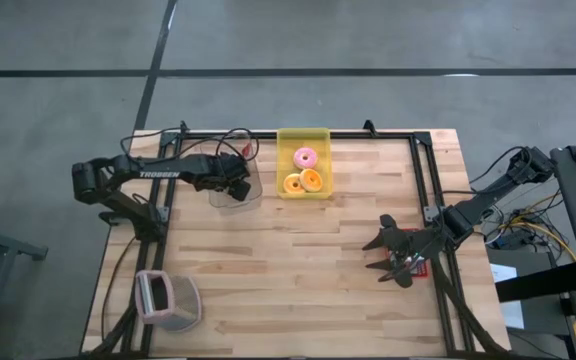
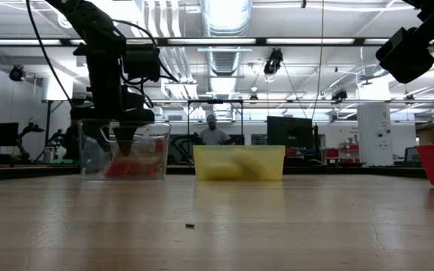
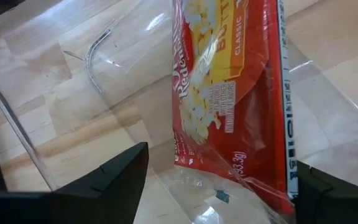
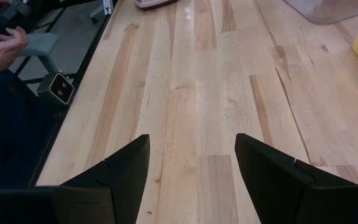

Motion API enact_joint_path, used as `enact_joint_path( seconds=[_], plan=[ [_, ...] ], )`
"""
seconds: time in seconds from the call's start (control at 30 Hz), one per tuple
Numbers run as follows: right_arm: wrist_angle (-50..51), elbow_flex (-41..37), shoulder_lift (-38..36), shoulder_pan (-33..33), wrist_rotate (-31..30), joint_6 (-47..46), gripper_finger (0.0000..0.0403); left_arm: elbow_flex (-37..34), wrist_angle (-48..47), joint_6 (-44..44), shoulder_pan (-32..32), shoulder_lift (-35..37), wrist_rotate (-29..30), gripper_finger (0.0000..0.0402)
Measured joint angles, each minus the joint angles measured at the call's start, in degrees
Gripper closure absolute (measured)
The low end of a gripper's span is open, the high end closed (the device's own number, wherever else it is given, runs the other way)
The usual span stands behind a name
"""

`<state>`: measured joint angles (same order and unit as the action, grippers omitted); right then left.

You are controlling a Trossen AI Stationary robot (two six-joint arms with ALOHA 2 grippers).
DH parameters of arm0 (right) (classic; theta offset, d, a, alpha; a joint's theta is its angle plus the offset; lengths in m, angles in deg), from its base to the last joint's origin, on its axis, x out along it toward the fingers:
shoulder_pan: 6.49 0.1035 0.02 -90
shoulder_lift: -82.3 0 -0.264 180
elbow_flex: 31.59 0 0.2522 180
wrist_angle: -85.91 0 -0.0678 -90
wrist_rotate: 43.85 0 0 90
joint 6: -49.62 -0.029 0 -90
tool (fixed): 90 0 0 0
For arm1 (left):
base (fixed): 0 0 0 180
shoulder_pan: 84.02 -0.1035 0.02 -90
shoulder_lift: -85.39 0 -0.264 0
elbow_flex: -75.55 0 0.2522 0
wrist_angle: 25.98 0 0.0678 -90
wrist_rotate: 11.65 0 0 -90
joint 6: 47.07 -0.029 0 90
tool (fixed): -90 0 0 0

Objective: Pick & Place Food Item
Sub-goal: Put the red popcorn bag into the transparent bin, then return to Home Position

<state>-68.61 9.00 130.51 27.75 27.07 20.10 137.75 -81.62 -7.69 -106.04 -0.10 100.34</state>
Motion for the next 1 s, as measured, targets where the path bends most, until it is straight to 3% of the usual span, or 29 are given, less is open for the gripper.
enact_joint_path(
  seconds=[1.0],
  plan=[
    [0.0,0.0,0.0,0.0,0.0,0.0,0.017,5.7,1.1,-2.1,0.0,0.3,-1.9,0.0122]
  ],
)
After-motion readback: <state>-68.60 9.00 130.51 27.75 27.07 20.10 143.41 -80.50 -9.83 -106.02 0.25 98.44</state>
